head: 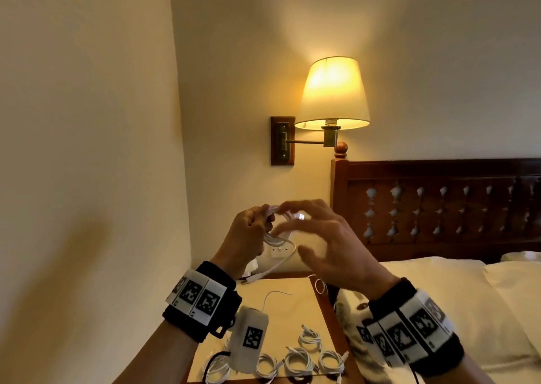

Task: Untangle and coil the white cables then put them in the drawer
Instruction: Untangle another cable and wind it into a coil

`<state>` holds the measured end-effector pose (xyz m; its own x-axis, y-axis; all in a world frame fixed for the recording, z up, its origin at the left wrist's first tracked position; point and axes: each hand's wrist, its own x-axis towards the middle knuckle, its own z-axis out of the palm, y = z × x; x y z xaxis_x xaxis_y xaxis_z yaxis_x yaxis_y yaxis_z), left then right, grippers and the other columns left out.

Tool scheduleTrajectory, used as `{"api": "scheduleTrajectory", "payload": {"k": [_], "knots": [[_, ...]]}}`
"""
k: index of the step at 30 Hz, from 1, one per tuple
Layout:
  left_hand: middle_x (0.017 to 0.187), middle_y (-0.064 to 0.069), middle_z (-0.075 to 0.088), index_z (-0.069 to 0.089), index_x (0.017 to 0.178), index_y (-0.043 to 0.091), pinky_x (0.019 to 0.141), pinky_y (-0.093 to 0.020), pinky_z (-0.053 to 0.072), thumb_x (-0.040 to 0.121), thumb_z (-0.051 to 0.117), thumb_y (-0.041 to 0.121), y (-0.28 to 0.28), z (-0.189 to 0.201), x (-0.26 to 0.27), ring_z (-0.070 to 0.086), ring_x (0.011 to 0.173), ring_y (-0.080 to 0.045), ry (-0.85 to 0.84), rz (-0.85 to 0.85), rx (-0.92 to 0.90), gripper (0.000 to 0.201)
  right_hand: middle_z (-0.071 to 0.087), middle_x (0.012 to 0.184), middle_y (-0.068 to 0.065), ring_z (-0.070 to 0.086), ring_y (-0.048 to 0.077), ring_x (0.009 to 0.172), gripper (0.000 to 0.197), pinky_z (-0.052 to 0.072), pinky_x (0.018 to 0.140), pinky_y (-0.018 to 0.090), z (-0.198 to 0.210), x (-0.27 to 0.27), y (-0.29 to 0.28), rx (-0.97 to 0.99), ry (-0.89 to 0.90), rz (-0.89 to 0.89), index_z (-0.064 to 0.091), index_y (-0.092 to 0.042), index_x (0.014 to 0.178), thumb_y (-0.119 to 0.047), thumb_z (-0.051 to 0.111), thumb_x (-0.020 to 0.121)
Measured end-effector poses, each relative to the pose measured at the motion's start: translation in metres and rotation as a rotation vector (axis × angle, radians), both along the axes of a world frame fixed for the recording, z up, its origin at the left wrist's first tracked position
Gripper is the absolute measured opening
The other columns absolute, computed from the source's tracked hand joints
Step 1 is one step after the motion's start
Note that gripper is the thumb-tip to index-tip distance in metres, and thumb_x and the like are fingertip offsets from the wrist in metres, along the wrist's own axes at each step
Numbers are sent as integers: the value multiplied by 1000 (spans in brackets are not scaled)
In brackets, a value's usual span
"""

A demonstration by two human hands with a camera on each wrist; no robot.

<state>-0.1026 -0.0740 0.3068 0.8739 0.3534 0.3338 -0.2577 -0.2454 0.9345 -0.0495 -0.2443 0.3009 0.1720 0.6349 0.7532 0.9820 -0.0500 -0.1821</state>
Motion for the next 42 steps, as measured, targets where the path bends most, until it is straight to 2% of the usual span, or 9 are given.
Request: {"api": "scheduleTrajectory", "payload": {"k": [2,5,11,14,17,31,36,40,42], "knots": [[60,2,44,58,91,8,39,-19,28,103,37,33,0,0,2,32,43,-5,-32,15,-75,35,59,125,-13,48,12,118,22,47,92,32,-6,-7,-2,-30,-90,19,69,-32,107,-26,63,87],[60,4,43,56,89,11,42,-20,29,103,37,33,-2,1,3,32,48,-7,-53,11,-168,32,66,111,-5,58,13,107,19,53,84,31,-15,-1,-3,137,-24,34,72,-18,105,-22,65,88],[62,6,42,61,92,14,48,-22,28,103,39,34,-7,-2,5,32,54,-7,-80,51,-242,32,71,80,12,65,18,65,33,58,61,24,-26,-12,1,735,946,201,63,-2,109,-13,65,78],[63,6,40,61,90,15,49,-23,27,103,39,34,-10,-3,4,30,55,-8,-91,29,-265,32,68,74,10,64,15,61,33,57,57,21,-29,-6,5,818,1400,236,61,3,111,-11,66,82],[63,6,41,61,92,15,49,-23,27,103,38,34,-14,-4,0,31,57,-9,-87,-11,-271,31,67,77,14,65,15,62,18,56,54,20,-29,0,10,725,1622,184,66,8,105,-2,59,91],[59,7,40,61,91,16,40,-20,28,101,43,36,-22,-9,0,33,52,-7,-14,-77,-400,30,68,83,10,62,18,76,16,55,73,28,-18,0,28,558,1372,148,70,-4,95,-2,55,94],[70,5,50,66,101,21,48,-23,32,102,41,36,-25,-12,0,40,64,-10,16,-10,-305,29,71,93,12,66,22,83,21,56,75,31,-7,2,39,613,1185,84,65,-7,106,4,51,94],[73,5,54,64,106,22,57,-26,32,103,38,33,-20,-9,1,45,71,-11,-17,15,-244,28,69,100,11,66,21,89,23,54,75,27,-3,-2,47,541,989,33,62,-15,112,-15,40,104],[78,-1,60,63,103,21,63,-30,35,103,38,35,-17,-8,-1,49,79,-15,-46,-1,-228,29,67,101,5,65,14,89,20,53,72,19,-1,-4,47,414,841,9,57,-18,118,-18,51,100]]}}
